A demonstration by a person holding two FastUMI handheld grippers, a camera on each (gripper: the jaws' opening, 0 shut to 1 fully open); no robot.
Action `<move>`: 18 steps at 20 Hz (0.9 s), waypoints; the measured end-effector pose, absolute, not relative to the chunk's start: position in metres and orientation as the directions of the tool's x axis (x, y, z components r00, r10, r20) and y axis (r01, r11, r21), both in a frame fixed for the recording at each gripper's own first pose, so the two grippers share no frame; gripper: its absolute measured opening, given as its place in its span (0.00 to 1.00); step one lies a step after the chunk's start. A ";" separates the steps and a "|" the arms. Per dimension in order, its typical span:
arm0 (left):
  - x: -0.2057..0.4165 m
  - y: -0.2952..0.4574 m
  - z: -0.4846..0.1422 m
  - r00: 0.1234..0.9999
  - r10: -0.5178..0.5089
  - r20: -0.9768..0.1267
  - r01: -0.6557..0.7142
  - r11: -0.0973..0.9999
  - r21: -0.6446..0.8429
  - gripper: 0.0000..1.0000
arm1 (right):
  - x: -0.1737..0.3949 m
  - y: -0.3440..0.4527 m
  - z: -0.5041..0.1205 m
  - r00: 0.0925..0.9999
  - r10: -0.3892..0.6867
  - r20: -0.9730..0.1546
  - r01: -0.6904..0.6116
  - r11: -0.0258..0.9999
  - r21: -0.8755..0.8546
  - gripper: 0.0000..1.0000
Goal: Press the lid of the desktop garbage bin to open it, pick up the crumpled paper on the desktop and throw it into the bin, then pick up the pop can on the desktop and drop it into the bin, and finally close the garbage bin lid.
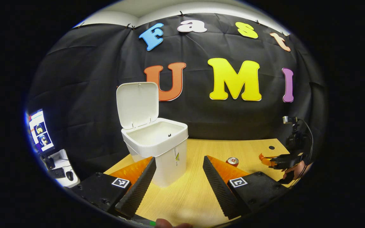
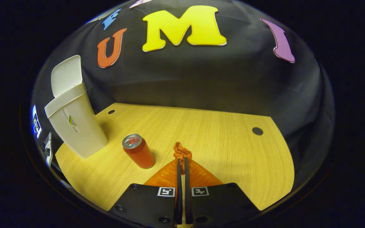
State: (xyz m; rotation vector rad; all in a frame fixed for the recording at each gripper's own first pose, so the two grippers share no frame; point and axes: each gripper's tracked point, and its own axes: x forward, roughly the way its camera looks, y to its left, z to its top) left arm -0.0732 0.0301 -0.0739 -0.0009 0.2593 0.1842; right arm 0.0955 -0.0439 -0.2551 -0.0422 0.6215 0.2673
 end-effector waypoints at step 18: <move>-0.098 0.105 -0.087 0.929 0.276 -0.245 -0.292 0.956 -0.032 0.98 | 0.099 0.153 -0.056 0.797 0.511 -0.321 -0.518 0.852 0.073 0.04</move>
